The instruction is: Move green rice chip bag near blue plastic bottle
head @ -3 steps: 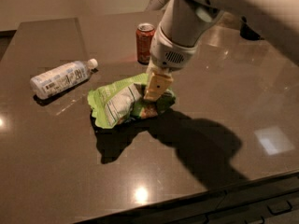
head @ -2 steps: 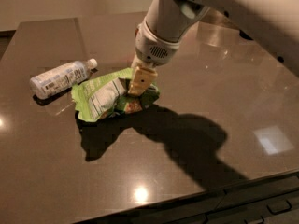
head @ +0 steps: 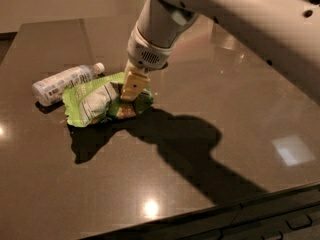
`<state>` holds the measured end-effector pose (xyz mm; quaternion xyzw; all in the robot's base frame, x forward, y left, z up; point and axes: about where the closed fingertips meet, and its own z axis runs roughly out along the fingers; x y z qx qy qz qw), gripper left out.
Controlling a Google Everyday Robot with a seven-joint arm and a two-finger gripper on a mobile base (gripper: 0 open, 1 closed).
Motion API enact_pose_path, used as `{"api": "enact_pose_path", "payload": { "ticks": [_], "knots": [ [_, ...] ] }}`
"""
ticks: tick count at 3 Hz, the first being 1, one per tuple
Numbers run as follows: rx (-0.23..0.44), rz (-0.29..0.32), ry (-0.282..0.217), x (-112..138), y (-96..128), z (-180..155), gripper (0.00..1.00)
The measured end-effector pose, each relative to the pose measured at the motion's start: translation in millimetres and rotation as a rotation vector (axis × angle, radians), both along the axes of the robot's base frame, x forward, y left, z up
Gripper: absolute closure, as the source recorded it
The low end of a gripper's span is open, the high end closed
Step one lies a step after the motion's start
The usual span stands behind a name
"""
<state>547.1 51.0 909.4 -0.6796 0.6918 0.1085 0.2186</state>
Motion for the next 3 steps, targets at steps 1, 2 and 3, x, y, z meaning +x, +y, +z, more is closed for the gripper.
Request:
{"api": "enact_pose_path", "payload": {
  "ticks": [1,2,3],
  "knots": [
    [-0.005,-0.004,-0.002,7.1,7.9,-10.0,0.84],
    [-0.002,-0.009,0.001,10.9,13.4,-16.5,0.60],
    [-0.002,-0.007,0.001,10.5,14.6,-17.0,0.38]
  ]
}}
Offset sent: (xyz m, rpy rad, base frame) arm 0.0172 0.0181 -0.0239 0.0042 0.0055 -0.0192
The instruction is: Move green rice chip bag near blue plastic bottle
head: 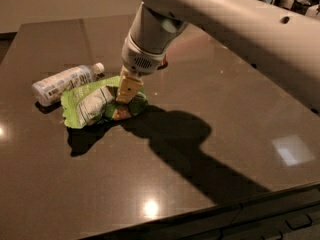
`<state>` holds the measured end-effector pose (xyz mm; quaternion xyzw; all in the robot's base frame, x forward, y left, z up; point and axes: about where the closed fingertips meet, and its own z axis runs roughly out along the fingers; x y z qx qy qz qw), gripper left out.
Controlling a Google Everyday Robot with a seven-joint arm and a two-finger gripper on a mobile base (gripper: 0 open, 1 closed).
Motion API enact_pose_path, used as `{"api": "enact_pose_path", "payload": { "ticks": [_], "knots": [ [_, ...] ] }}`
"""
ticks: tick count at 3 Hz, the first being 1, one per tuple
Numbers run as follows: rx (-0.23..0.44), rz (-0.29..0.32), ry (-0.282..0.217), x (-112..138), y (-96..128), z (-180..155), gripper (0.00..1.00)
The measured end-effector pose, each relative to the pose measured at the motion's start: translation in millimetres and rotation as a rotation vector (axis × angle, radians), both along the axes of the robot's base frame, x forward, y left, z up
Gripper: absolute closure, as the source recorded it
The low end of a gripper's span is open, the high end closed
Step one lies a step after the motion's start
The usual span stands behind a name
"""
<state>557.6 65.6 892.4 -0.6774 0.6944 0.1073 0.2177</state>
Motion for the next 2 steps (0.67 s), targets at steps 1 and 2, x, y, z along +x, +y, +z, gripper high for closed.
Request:
{"api": "enact_pose_path", "payload": {
  "ticks": [1,2],
  "knots": [
    [-0.001,0.003,0.000,-1.0,1.4,-0.1,0.07],
    [-0.002,0.005,0.000,-1.5,2.1,-0.2,0.00]
  ]
}}
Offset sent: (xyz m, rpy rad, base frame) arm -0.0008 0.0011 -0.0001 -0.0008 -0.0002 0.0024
